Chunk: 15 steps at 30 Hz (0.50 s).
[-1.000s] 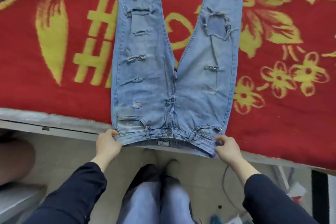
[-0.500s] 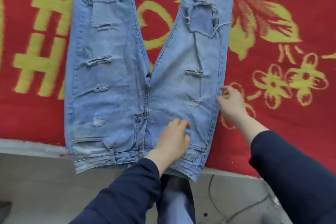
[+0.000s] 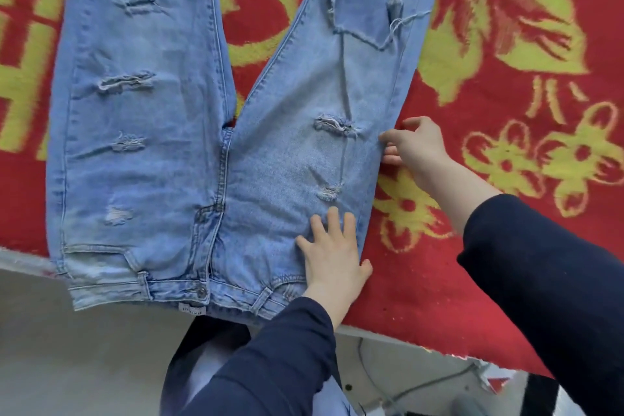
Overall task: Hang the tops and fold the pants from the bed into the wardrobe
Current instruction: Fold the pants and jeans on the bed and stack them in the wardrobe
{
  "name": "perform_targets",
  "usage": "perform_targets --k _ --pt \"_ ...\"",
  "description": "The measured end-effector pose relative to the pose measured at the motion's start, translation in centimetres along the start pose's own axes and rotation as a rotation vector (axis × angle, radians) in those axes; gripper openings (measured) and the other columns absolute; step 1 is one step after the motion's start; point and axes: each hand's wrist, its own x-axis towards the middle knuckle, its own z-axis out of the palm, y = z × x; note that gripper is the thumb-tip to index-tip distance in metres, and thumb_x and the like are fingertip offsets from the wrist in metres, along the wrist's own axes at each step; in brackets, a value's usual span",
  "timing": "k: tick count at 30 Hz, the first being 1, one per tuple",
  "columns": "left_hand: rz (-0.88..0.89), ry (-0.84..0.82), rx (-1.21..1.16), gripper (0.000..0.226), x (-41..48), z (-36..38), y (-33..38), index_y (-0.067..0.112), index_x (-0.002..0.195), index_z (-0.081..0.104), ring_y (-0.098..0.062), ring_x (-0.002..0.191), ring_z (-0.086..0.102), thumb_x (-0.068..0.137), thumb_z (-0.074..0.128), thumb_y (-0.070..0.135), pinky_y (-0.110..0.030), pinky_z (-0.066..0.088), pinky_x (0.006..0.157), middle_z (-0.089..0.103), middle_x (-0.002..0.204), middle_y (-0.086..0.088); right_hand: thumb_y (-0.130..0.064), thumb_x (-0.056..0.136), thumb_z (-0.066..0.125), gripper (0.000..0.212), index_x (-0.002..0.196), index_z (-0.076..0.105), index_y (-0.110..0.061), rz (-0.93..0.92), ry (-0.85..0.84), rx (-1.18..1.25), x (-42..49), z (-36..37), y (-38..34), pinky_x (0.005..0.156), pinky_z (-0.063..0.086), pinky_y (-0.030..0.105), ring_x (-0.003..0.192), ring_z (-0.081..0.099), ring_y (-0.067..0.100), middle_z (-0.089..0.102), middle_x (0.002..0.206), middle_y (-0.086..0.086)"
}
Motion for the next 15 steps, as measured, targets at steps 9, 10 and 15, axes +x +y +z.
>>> perform_targets --k 9,10,15 --pt "-0.089 -0.215 -0.789 0.022 0.4 -5.6 -6.9 0.016 0.065 0.033 -0.018 0.060 0.033 0.071 0.047 0.000 -0.029 0.022 0.050 0.038 0.063 0.001 0.001 0.076 0.053 0.023 0.096 0.053 -0.009 -0.062 -0.082 -0.024 -1.6 3.6 -4.5 0.041 0.041 0.022 0.036 0.041 0.012 0.047 0.059 0.006" --pt "-0.109 -0.232 -0.879 0.021 0.4 -6.8 -8.8 0.015 0.061 0.035 -0.017 0.058 0.031 0.068 0.047 0.001 -0.029 0.022 0.050 0.036 0.059 0.001 0.001 0.075 0.052 0.016 0.086 0.050 -0.010 -0.076 -0.081 -0.020 -2.2 4.6 -5.5 0.040 0.036 0.021 0.035 0.038 0.013 0.043 0.056 0.005" --pt "-0.115 -0.318 -1.156 0.009 -0.6 -13.0 -17.7 0.013 0.054 0.041 -0.013 0.052 0.031 0.049 0.046 0.008 -0.023 0.025 0.048 0.035 0.054 -0.002 0.001 0.072 0.050 0.022 0.084 0.039 -0.013 -0.203 -0.110 -0.042 -5.4 10.4 -10.8 0.039 0.030 0.019 0.037 0.034 0.015 0.038 0.055 0.006"
